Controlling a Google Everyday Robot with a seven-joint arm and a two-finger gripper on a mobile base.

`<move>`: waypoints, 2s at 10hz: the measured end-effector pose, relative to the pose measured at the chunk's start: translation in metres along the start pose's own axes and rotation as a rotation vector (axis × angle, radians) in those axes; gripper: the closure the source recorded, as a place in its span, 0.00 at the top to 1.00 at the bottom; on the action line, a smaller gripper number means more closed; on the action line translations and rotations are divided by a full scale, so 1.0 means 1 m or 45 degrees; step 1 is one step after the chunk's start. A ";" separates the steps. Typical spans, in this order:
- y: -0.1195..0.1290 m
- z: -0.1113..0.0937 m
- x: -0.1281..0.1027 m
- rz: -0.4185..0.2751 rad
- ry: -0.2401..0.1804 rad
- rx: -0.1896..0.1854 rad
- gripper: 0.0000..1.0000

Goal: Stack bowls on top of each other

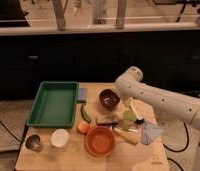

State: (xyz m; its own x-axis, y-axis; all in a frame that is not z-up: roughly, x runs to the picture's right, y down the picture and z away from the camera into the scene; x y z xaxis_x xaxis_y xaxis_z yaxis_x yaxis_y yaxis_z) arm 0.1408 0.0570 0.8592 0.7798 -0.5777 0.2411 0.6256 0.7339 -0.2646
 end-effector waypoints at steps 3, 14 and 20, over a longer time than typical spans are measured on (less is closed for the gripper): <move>-0.004 0.014 0.001 -0.105 -0.045 -0.042 0.80; -0.002 0.067 0.004 -0.220 -0.211 -0.139 0.47; 0.001 0.065 0.009 -0.217 -0.244 -0.117 0.00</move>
State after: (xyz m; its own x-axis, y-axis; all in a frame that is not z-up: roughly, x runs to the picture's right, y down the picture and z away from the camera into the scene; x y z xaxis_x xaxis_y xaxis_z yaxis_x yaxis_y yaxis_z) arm 0.1470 0.0754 0.9219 0.6499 -0.6053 0.4596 0.7537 0.5913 -0.2869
